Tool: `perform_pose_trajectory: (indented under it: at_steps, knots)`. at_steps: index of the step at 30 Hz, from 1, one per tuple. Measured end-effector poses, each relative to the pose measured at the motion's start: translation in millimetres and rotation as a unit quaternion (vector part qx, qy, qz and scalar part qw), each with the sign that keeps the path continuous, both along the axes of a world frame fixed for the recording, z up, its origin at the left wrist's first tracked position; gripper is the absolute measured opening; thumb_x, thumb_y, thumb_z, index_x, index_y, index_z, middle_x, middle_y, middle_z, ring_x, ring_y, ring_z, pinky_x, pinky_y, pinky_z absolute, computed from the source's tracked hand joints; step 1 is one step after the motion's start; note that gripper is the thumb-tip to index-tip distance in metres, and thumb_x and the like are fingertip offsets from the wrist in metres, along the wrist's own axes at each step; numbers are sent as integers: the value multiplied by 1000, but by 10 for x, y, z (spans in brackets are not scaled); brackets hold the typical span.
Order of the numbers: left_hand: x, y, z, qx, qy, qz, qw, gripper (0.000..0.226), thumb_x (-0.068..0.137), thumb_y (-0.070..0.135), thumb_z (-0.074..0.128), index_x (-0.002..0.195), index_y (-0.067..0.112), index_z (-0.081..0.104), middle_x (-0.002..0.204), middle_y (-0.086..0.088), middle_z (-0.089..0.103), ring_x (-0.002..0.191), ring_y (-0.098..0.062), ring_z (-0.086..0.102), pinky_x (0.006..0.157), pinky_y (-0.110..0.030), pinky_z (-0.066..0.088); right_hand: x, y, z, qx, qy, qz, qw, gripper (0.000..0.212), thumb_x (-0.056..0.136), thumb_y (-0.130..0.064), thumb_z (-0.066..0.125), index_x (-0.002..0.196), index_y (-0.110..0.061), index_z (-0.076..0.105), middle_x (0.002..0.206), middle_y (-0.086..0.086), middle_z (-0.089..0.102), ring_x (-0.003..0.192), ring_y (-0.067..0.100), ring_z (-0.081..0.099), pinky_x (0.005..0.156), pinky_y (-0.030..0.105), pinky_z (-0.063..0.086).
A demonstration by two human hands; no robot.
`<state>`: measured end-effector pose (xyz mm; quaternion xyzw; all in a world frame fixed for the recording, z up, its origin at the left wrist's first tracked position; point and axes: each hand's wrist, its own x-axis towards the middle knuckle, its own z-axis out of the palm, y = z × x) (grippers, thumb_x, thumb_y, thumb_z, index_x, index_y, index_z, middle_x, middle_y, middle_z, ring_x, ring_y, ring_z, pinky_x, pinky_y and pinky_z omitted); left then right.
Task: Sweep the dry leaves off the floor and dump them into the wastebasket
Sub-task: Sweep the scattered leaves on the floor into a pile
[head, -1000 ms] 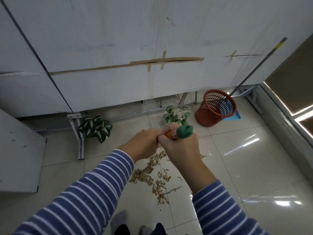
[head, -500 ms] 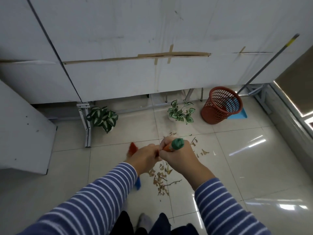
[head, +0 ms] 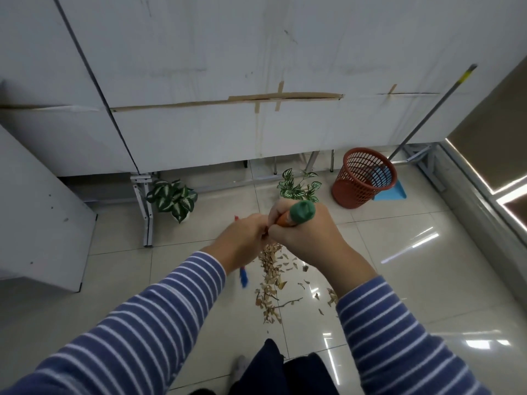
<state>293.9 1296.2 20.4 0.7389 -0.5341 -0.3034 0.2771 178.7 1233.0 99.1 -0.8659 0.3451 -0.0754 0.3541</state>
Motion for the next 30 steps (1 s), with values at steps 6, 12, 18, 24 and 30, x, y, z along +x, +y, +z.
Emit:
perform_pose_trajectory:
  at_steps: [6, 12, 18, 24, 30]
  knots:
    - [191, 357, -297, 61, -121, -39, 990, 16, 90, 33, 59, 101, 22, 58, 97, 7, 58, 89, -15, 56, 76, -26, 41, 7, 262, -190, 109, -23, -24, 993, 23, 72, -5, 70, 64, -26, 64, 67, 0, 67, 50, -1, 55, 47, 15, 45]
    - [21, 682, -595, 120, -76, -71, 987, 15, 90, 31, 59, 103, 22, 58, 102, 2, 60, 92, -15, 55, 80, -27, 41, -89, 616, -486, 133, 21, -48, 990, 18, 73, -4, 69, 68, -21, 65, 75, 5, 68, 62, 10, 59, 53, 21, 50]
    - [-259, 755, -425, 104, 31, -54, 993, 6, 95, 23, 50, 94, 21, 56, 90, 5, 53, 84, -12, 50, 77, -23, 37, -199, 858, -484, 54, 80, -34, 995, 9, 76, -8, 64, 82, -13, 69, 85, 7, 70, 76, 19, 65, 68, 32, 58]
    - [-260, 809, -130, 41, 18, -69, 997, 9, 95, 24, 50, 87, 23, 53, 87, 4, 57, 84, -16, 55, 72, -22, 40, -265, 955, -197, -24, 56, -30, 998, 7, 77, -13, 64, 83, -10, 67, 80, 8, 69, 75, 21, 64, 70, 38, 57]
    - [-197, 785, -103, 12, -86, -64, 994, 12, 91, 32, 59, 100, 24, 60, 88, 9, 54, 81, -10, 47, 71, -22, 34, -297, 878, 4, 45, 8, -45, 998, 25, 72, -6, 67, 62, -28, 60, 66, -4, 63, 57, 7, 54, 51, 21, 45]
